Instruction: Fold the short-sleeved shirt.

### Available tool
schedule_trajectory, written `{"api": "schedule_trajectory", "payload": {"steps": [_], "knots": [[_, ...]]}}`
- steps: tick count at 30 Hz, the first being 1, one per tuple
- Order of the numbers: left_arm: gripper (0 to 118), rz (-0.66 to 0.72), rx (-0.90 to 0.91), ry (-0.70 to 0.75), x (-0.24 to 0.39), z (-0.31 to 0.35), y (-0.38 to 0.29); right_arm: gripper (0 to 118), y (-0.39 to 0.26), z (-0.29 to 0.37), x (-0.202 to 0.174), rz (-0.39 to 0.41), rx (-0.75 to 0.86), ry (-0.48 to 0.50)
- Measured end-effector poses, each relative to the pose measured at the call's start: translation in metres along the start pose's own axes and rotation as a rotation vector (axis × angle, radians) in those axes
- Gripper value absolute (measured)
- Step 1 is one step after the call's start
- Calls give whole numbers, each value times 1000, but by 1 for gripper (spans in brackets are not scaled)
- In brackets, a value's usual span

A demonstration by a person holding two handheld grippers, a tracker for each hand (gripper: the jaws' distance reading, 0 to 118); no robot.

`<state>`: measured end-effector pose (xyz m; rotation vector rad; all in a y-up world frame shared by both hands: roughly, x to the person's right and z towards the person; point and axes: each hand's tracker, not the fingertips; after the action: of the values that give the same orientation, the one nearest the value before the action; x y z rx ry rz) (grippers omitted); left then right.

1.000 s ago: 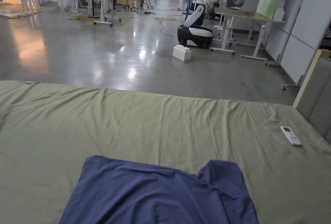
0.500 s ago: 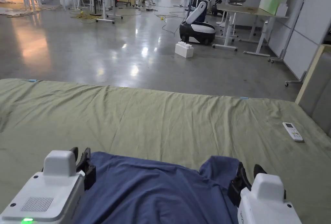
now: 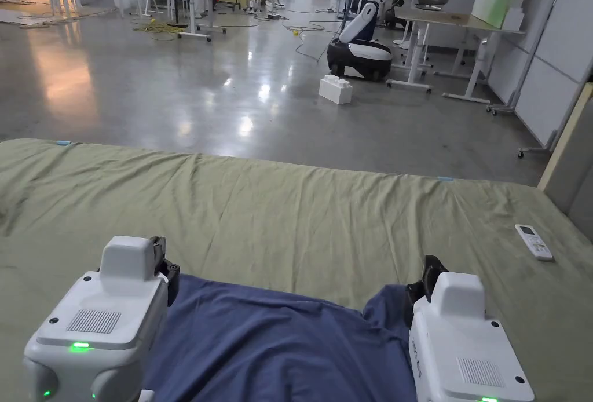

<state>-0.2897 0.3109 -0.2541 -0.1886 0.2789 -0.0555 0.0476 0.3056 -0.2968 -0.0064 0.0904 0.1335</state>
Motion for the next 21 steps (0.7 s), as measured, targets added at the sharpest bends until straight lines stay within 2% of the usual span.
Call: {"api": "schedule_trajectory", "payload": {"steps": [5, 9, 13, 16, 17, 18, 20, 21], "knots": [[2, 29, -39, -11, -12, -28, -8, 1, -4, -17, 2, -18, -27, 4], [2, 14, -186, -42, -23, -82, -21, 1, -12, -32, 4, -14, -66, 17], [2, -63, -351, -45, -29, -145, -45, 1, -26, -46, 7, -4, -118, 30], [3, -30, -461, -52, -37, -197, -64, 1, -40, -57, 10, 15, -152, 29], [8, -6, -486, -54, -39, -213, -70, 1, -44, -60, 11, 18, -166, 26], [19, 25, -539, -56, -41, -230, -75, 1, -51, -64, 14, 18, -184, 25], [58, 102, -625, -86, -49, -264, -84, 1, -61, -69, 18, 17, -215, 17], [73, 117, -607, -97, -25, -205, -54, 1, -67, -71, 20, 21, -228, 13]]}}
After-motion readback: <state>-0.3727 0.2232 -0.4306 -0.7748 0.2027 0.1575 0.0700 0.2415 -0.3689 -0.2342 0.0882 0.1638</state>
